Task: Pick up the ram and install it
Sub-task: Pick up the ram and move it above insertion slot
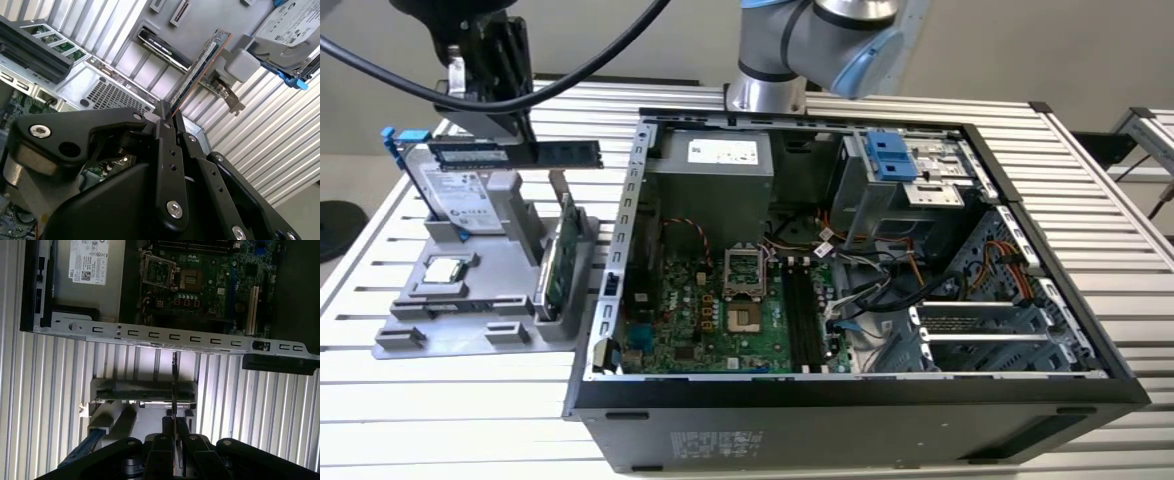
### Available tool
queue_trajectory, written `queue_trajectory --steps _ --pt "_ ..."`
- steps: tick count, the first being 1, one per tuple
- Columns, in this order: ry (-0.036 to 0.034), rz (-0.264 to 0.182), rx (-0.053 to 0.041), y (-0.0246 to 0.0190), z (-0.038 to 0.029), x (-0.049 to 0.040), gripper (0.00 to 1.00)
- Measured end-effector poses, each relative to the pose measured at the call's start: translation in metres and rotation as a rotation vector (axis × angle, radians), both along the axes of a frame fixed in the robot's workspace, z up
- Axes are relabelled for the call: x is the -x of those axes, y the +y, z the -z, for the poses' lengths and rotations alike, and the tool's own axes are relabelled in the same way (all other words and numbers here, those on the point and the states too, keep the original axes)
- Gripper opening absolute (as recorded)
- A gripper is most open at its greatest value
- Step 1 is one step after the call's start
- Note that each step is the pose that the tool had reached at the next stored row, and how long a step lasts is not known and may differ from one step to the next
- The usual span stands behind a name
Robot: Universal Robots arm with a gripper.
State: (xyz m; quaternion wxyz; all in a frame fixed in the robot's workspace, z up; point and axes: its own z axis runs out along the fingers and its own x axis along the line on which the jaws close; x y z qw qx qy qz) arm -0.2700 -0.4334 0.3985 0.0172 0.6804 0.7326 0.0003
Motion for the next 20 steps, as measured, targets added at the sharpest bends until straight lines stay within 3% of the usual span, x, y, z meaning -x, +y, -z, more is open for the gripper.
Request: queue_trajectory --steps 20 --pt "0.0 0.0 0.0 0.0081 0.0 -0.02 0.0"
